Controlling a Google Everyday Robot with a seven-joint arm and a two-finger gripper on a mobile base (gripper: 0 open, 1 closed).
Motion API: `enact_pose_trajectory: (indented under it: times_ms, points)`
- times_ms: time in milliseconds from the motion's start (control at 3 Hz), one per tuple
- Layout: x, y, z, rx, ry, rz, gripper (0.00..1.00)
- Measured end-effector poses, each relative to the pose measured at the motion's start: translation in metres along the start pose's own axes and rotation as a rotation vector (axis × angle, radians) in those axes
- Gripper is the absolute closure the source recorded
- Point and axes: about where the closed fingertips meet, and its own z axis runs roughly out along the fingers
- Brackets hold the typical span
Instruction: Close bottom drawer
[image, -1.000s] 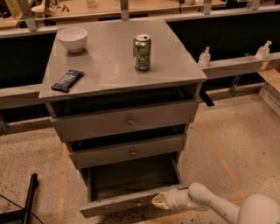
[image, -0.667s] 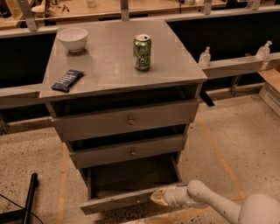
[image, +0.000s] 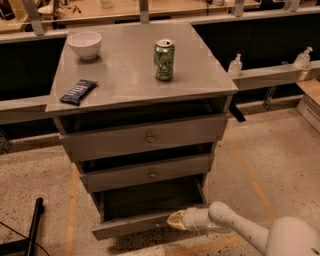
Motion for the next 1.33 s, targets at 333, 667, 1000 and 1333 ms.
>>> enact_pose_trajectory:
  times_ms: [333,667,1000,1333]
  points:
    - [0.000,0.000,0.000,0.000,0.000,0.000,1.00]
    - [-0.017,0.005,0.019,-0.046,-0.009,-0.018,1.00]
    - [-0.021,0.013,0.042,-0.099,0.021,-0.014,1.00]
    - [-0.021,0.013,0.042,-0.099,0.019,-0.013,1.00]
